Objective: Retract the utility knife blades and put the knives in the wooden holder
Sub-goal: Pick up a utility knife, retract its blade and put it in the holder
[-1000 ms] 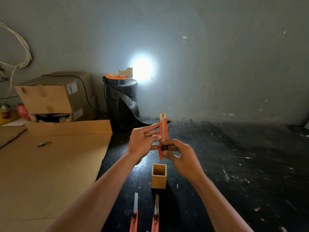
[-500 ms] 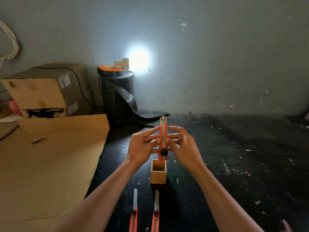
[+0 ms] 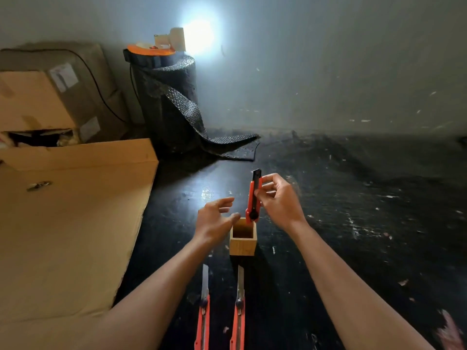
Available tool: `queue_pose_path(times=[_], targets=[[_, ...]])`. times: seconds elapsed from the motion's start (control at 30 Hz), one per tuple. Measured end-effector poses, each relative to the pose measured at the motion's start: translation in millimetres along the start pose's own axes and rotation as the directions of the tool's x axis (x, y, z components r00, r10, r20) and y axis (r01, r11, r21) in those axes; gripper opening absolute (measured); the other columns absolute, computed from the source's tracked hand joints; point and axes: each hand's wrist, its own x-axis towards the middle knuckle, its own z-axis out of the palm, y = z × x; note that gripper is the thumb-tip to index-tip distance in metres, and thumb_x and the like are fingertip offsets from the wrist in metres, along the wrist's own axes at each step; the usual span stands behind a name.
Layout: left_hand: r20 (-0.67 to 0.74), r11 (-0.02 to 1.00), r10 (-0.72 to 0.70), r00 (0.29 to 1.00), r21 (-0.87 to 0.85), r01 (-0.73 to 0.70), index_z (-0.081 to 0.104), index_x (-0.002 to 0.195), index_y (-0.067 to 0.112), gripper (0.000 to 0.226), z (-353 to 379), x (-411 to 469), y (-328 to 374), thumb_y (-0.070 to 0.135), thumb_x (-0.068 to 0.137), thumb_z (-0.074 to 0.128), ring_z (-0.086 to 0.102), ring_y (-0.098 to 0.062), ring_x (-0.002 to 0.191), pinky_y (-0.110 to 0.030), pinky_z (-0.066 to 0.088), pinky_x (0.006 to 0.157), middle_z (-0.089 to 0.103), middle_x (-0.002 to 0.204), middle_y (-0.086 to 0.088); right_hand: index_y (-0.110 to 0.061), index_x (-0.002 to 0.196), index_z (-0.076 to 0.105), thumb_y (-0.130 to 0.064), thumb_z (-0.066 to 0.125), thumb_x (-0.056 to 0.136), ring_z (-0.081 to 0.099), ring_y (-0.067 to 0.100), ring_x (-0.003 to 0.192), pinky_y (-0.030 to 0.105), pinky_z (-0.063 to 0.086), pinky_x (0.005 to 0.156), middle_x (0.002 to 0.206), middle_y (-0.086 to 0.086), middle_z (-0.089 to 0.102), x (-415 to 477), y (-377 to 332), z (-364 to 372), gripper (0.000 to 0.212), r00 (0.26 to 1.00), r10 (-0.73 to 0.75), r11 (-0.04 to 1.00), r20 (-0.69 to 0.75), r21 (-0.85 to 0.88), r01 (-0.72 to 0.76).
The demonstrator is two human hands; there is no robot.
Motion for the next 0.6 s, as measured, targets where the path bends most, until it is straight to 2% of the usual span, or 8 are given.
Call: queue_pose_path(times=[0.1,0.17,0.27,0.4,0.53,0.6], targets=[[0.131,0.995,-0.080,0.988,0.071,0.071,0.051,0.148,0.015,0.077,19,9,-21,0.025,0.080,0.087,0.058,-0.025,0.132,-0.044,0.051,0.107,0.058,0.147,-0.009,-0.015,0.113,0.061,-0.016,0.067,0.096,0.072,0.015,0.088,0.019,0.057,0.061,0.099,0.006,0.071,13,23,14,0.018,0.998,0.053,0.997,0.043,-0.062,-0.050],[0.176,0.987,-0.132,0.976,0.115,0.112,0.043,0.153,0.015,0.089,32,15,-34,0.024,0.077,0.089,0.051,-0.028,0.139,-0.051,0.046,0.112,0.052,0.153,-0.011,-0.015,0.113,0.061,-0.017,0.065,0.097,0.068,0.008,0.085,0.012,0.052,0.055,0.102,0.006,0.071,19,39,24,0.016,0.994,0.087,0.992,0.070,-0.102,-0.079],[0.199,0.977,-0.192,0.961,0.132,0.168,0.033,0.157,0.012,0.100,45,19,-50,0.025,0.076,0.090,0.043,-0.029,0.145,-0.050,0.041,0.117,0.044,0.158,-0.012,-0.014,0.114,0.063,-0.020,0.062,0.100,0.063,0.002,0.081,0.009,0.047,0.049,0.104,0.005,0.070,22,60,38,0.016,0.984,0.147,0.979,0.097,-0.154,-0.131],[0.227,0.973,-0.223,0.948,0.104,0.204,0.032,0.158,0.010,0.094,56,21,-61,0.020,0.082,0.086,0.048,-0.027,0.142,-0.041,0.041,0.116,0.052,0.153,-0.012,-0.017,0.107,0.067,-0.026,0.063,0.099,0.069,0.017,0.091,0.018,0.046,0.061,0.101,0.002,0.073,23,84,55,0.013,0.973,0.210,0.955,0.092,-0.232,-0.184],[0.199,0.966,-0.255,0.946,0.091,0.241,0.045,0.153,0.016,0.081,62,20,-67,0.018,0.083,0.085,0.060,-0.022,0.130,-0.025,0.043,0.103,0.066,0.138,-0.008,-0.020,0.103,0.067,-0.020,0.062,0.097,0.065,0.019,0.090,0.024,0.046,0.062,0.097,-0.001,0.070,22,99,64,0.008,0.960,0.258,0.924,0.105,-0.316,-0.214],[0.186,0.967,-0.253,0.949,0.081,0.242,0.053,0.147,0.018,0.072,63,20,-68,0.016,0.083,0.085,0.064,-0.022,0.124,-0.021,0.043,0.094,0.072,0.129,-0.008,-0.020,0.103,0.067,-0.017,0.061,0.097,0.064,0.019,0.090,0.028,0.048,0.066,0.097,-0.001,0.069,22,103,65,0.009,0.959,0.266,0.916,0.097,-0.333,-0.221]])
